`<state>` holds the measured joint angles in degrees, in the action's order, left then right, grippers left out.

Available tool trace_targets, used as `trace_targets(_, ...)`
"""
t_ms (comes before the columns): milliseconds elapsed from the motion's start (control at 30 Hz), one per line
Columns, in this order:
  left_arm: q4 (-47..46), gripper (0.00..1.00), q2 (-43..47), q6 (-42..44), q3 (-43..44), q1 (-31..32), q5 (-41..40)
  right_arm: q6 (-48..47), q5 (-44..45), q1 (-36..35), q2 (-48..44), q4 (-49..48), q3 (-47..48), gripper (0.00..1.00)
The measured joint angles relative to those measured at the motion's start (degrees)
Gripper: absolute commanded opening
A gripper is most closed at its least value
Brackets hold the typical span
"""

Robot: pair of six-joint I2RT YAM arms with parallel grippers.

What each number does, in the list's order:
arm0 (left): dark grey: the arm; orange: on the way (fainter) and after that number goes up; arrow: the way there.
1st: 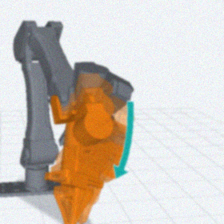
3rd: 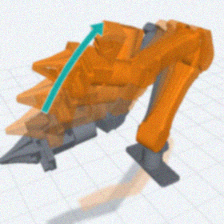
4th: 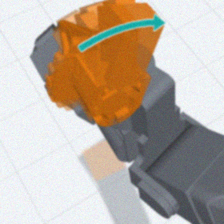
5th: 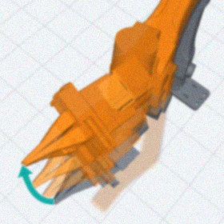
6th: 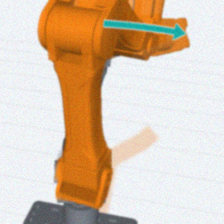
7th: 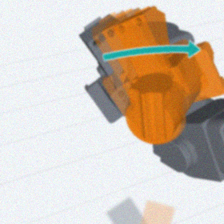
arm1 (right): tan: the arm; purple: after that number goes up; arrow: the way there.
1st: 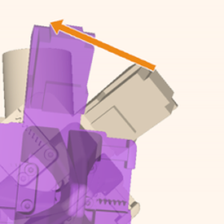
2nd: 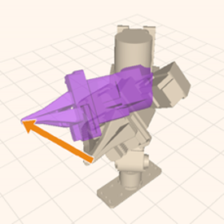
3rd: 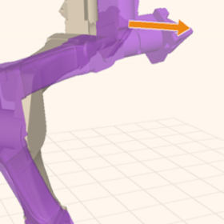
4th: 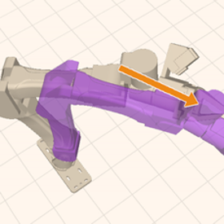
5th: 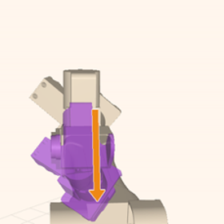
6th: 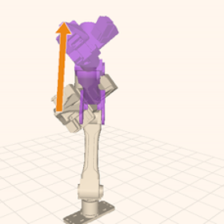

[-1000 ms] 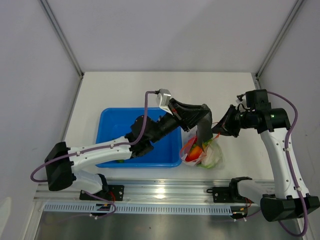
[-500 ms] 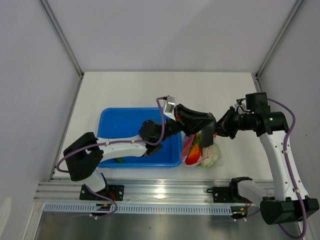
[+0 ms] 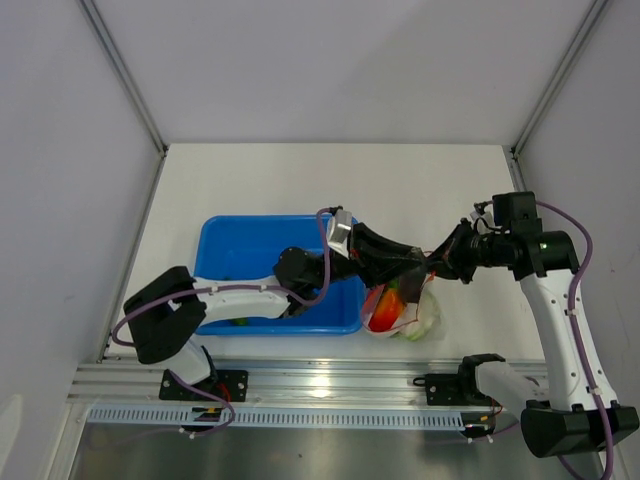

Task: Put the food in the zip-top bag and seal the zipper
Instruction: Place the fake seafood in the zipper food storage bag.

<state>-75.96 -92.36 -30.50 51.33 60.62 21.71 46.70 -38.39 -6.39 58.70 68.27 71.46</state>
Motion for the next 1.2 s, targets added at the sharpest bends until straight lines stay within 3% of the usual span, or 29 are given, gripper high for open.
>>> trace_targets(100, 3.65, 0.01, 3.37, 1.70, -3.98, 0.13, -0.55, -2.51, 1.62, 0.00, 0.42, 1.31, 0.87, 0.00)
trace_targets(300, 20.70, 0.00, 14.03, 7.82, -5.11, 0.79, -0.98, -6.23, 4.55, -0.13, -0.22, 0.98, 1.36, 0.00)
trace_targets(533, 25.51, 0.02, 22.86, 9.68, -13.33, 1.38, -2.58, -5.07, 3.96, -0.15, -4.37, -1.22, -0.57, 0.00)
trace_targets(767, 26.21, 0.15, 23.87, 9.62, -18.14, 2.36, -3.04, -4.15, 3.39, -0.13, -4.55, -2.49, -0.74, 0.00)
trace_targets(1033, 31.95, 0.15, 23.89, 9.05, -17.44, 2.91, -3.15, -4.15, 3.56, -0.13, -5.84, -2.43, -1.42, 0.00)
trace_targets(1200, 38.29, 0.21, 24.48, 7.41, -15.34, 3.08, -3.76, -4.13, 4.11, -0.13, -7.26, -2.40, -1.73, 0.00)
